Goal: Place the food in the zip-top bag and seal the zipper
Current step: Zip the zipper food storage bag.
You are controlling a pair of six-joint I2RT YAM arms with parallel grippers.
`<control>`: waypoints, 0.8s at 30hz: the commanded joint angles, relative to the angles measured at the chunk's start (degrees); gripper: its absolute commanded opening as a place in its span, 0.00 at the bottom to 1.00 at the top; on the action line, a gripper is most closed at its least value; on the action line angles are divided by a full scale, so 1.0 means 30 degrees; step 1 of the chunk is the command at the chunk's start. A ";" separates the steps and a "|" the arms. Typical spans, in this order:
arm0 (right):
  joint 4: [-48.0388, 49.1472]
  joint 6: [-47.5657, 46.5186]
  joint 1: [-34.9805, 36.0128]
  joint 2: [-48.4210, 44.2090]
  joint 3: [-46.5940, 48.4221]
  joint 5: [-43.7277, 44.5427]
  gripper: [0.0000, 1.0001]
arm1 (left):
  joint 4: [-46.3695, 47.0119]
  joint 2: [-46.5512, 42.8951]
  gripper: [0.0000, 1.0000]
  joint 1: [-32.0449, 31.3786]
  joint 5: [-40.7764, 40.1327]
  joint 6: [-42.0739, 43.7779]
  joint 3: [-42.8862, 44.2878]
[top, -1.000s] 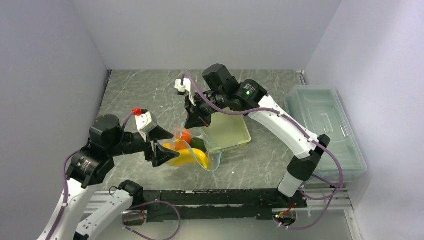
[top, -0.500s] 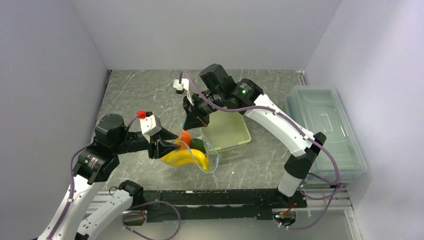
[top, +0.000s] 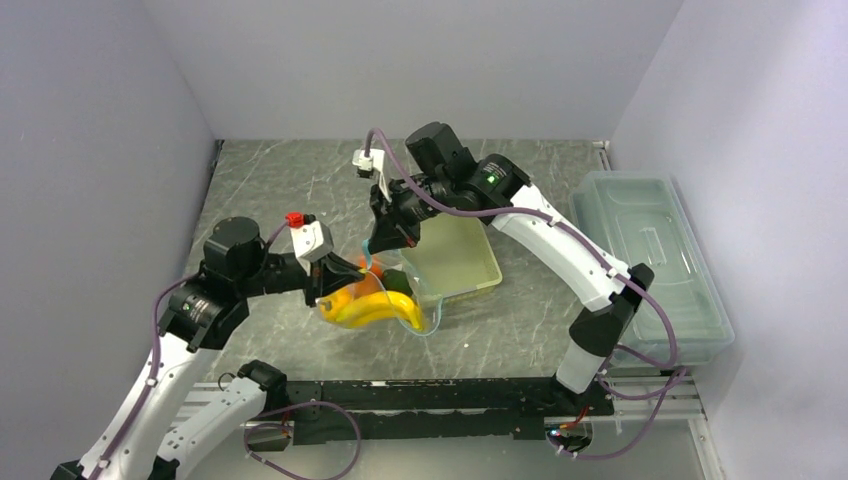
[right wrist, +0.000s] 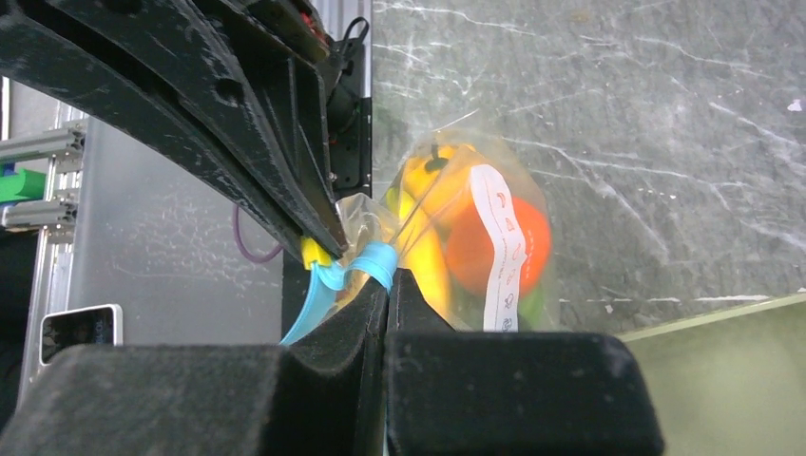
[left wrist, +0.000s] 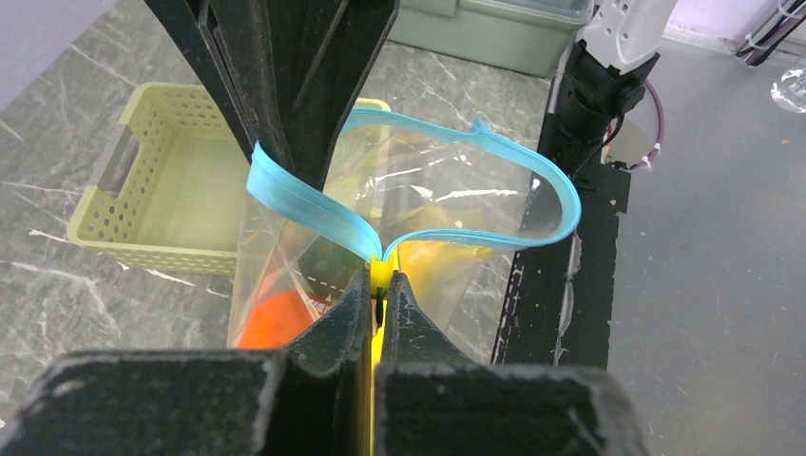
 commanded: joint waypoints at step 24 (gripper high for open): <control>0.6720 0.3801 -0.1065 -0.6318 -0.6481 0.8231 0.64 | -0.3004 0.2162 0.00 -0.0072 -0.6331 -0.2277 0.4976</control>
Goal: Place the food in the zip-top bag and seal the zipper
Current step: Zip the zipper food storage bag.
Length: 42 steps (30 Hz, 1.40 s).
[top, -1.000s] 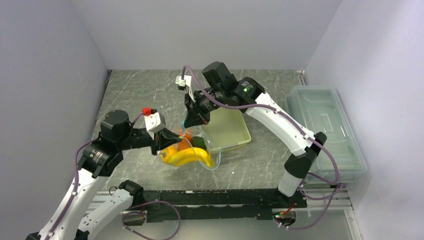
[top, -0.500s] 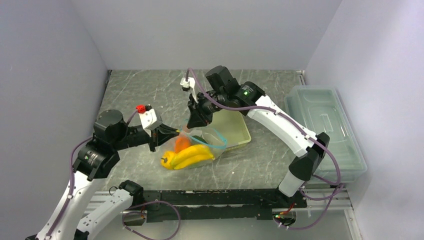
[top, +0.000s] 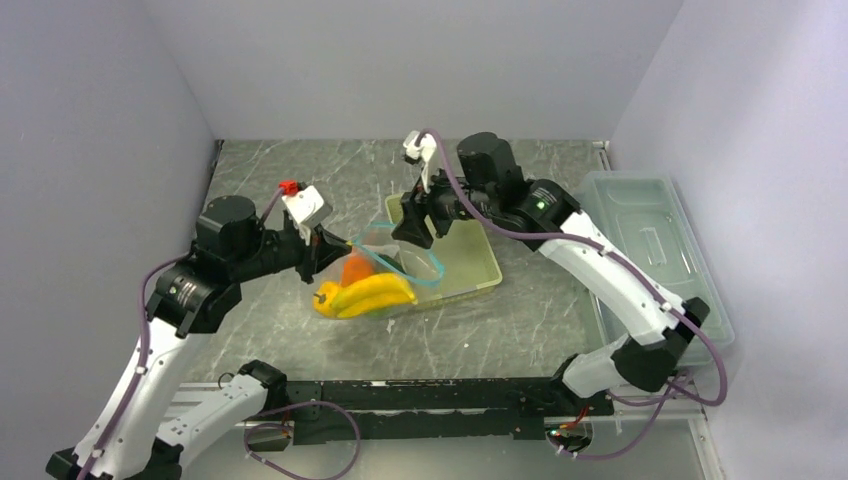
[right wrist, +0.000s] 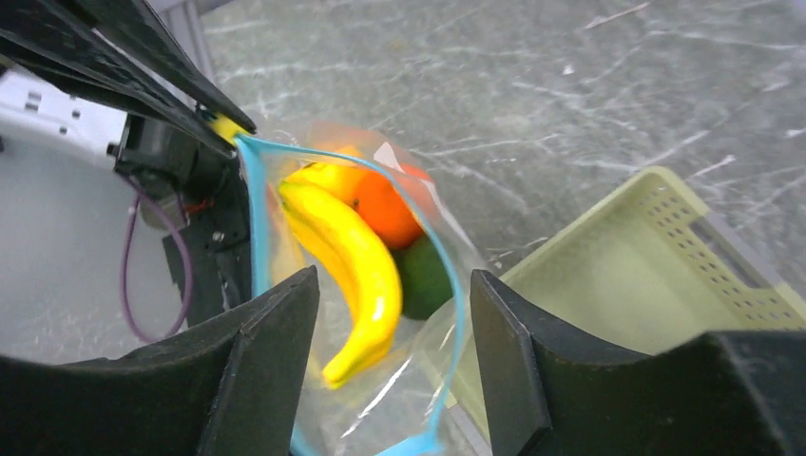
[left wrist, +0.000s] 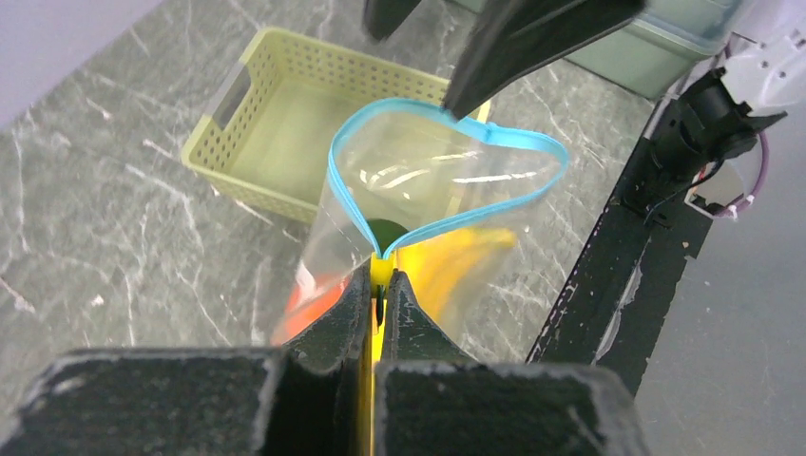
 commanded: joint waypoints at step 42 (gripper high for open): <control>1.0788 0.3063 0.6101 0.1229 -0.3835 1.3618 0.77 | 0.1881 0.3785 0.00 -0.0035 -0.8165 -1.9442 0.2701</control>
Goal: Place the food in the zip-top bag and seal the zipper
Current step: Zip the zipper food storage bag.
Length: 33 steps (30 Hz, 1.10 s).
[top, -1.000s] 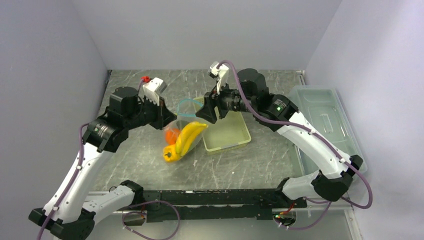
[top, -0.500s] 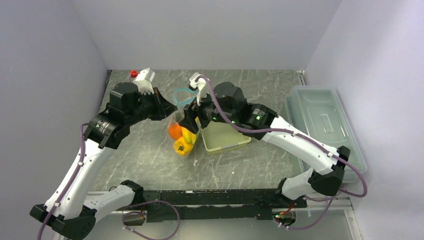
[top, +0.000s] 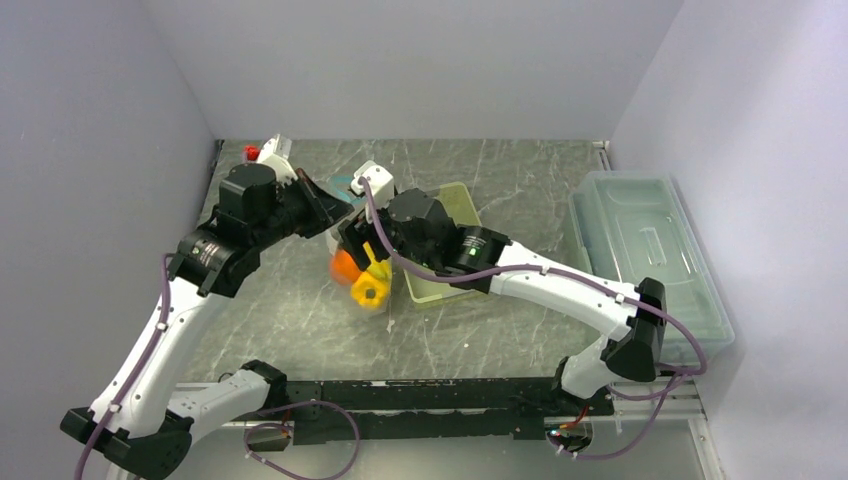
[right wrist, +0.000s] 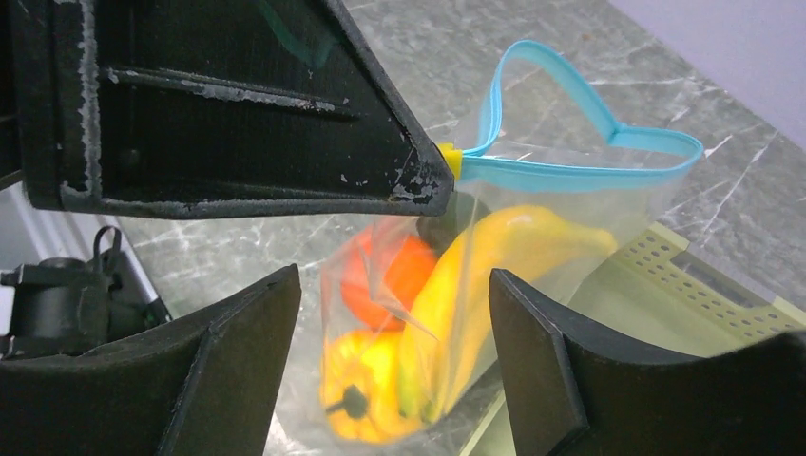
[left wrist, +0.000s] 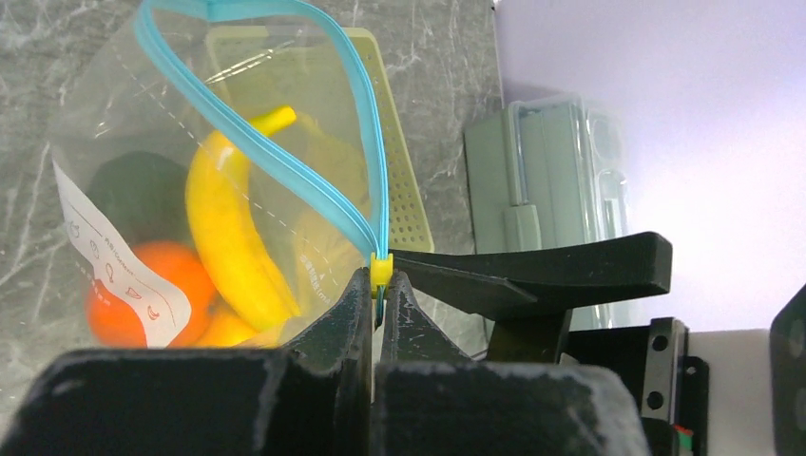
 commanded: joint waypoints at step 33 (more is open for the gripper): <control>0.7626 -0.1296 0.0527 0.0792 -0.2840 0.5594 0.00 | 0.2017 -0.0935 0.05 -0.0035 -0.0628 -0.3721 -0.0940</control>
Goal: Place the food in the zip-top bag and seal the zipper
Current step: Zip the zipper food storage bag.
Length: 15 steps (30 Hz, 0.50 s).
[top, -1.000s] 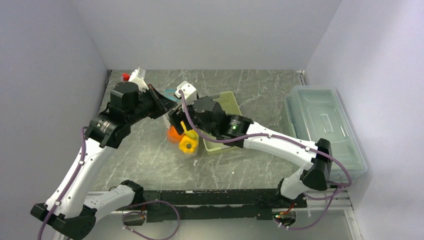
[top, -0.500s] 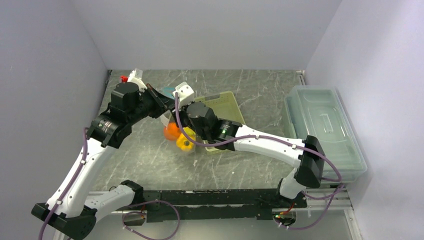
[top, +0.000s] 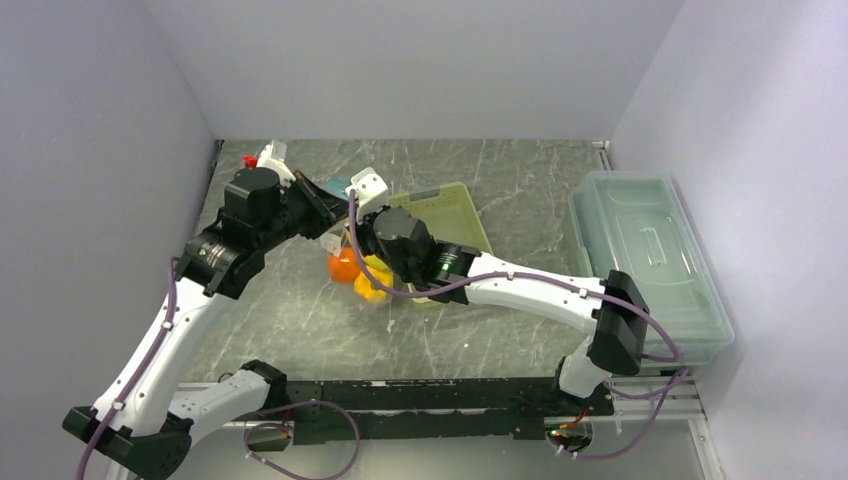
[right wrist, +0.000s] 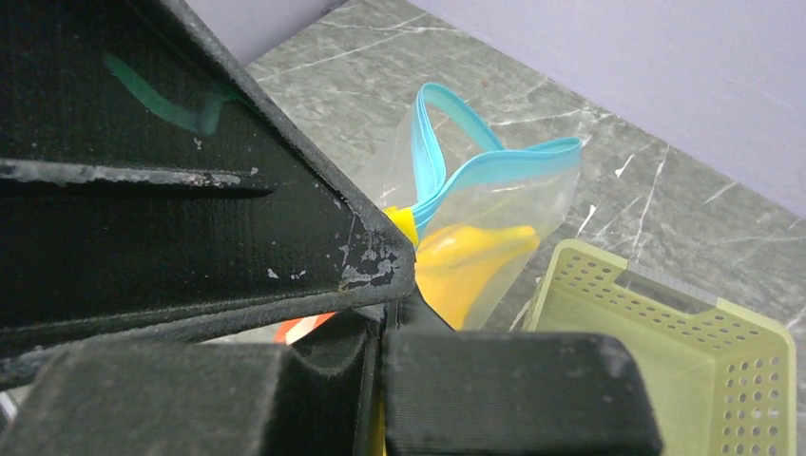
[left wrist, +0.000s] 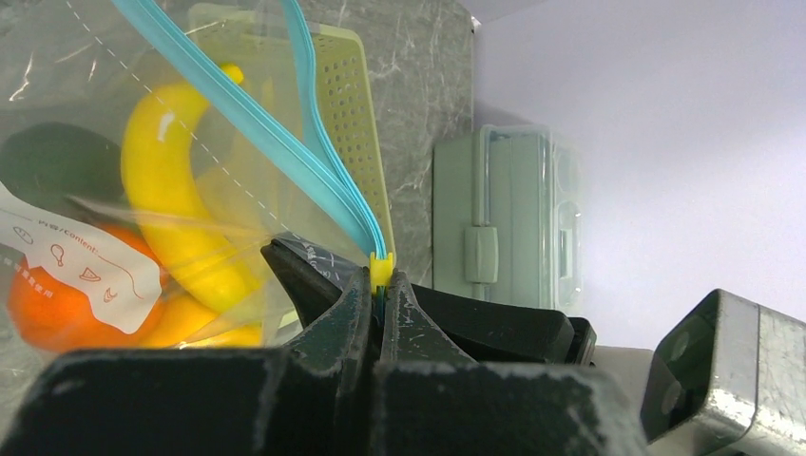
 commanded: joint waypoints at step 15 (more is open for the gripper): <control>0.0264 -0.2573 -0.0243 -0.3789 -0.1933 -0.4147 0.00 | 0.0897 -0.1092 0.75 -0.0071 -0.0656 0.3514 0.0904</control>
